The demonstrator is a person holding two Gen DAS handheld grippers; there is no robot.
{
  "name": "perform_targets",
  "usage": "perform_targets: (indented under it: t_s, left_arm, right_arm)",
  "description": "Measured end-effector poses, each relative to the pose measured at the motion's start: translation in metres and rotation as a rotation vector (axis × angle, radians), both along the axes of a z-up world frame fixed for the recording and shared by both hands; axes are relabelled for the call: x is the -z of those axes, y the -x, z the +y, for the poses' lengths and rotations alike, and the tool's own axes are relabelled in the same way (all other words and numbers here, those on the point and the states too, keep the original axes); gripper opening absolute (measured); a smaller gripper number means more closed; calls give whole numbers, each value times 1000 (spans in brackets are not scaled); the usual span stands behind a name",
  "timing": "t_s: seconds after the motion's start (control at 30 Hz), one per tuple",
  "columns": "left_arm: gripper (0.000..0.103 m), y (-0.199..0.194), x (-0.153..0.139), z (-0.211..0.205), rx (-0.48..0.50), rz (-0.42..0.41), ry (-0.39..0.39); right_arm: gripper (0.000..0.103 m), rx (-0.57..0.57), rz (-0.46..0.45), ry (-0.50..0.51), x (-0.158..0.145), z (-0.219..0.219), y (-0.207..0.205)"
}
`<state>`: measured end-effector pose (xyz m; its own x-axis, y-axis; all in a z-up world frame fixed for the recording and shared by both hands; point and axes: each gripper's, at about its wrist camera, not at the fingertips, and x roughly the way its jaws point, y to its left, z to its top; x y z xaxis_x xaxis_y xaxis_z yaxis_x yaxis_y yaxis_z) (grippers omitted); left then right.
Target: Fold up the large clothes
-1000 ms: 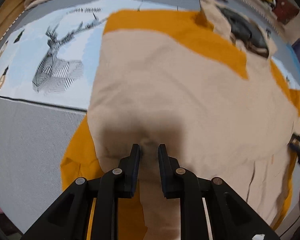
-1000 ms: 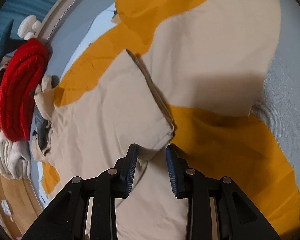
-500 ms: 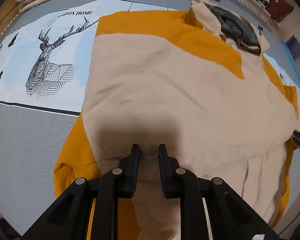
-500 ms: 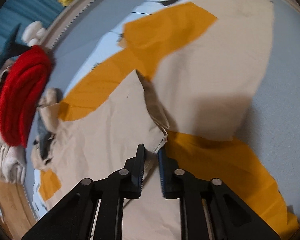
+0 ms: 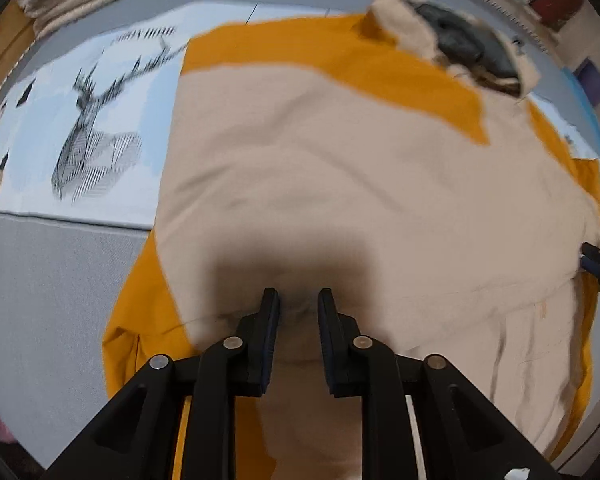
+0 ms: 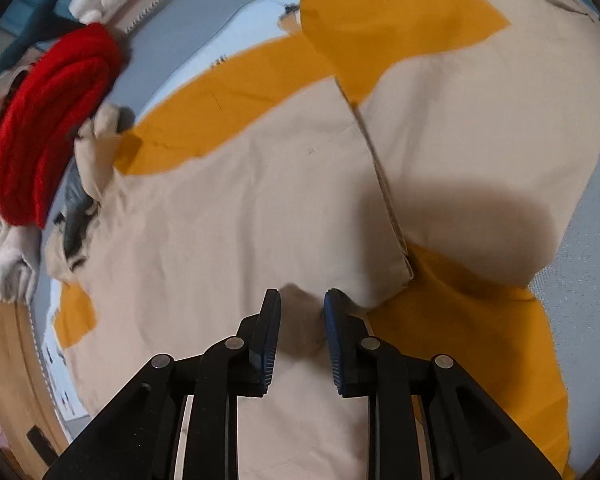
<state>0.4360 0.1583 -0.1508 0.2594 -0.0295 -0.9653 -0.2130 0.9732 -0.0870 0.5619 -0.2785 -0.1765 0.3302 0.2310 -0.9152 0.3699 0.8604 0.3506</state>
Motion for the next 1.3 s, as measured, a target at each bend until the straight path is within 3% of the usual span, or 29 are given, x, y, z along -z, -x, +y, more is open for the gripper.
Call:
perform_targets:
  t_s: [0.1, 0.23, 0.5, 0.63, 0.8, 0.83, 0.87, 1.0, 1.13, 1.3]
  left_arm:
    - [23, 1, 6, 1, -2, 14, 17]
    - [23, 5, 13, 2, -21, 51, -14]
    - [23, 10, -56, -35, 90, -222, -76]
    - [23, 5, -67, -66, 166, -279, -84]
    - [23, 5, -77, -84, 223, -314, -45]
    - [23, 5, -77, -85, 220, -318, -38]
    - [23, 5, -79, -86, 212, -322, -30]
    - [23, 1, -76, -85, 177, -317, -2]
    - [23, 0, -74, -84, 169, -308, 11]
    - [23, -2, -71, -82, 165, -300, 6]
  right_arm:
    - [25, -67, -40, 82, -14, 11, -2]
    - [25, -45, -76, 79, -28, 1, 1]
    - [25, -61, -300, 254, -90, -25, 12]
    - [25, -53, -369, 297, -113, -57, 23]
    - [25, -2, -392, 354, -128, -107, 37]
    - [22, 26, -399, 344, -132, -121, 42]
    - [11, 55, -418, 320, -137, -136, 47]
    - [8, 138, -464, 279, -152, -182, 56]
    - [12, 219, -428, 308, -149, -243, 47]
    - [25, 234, -303, 360, -108, -312, 29]
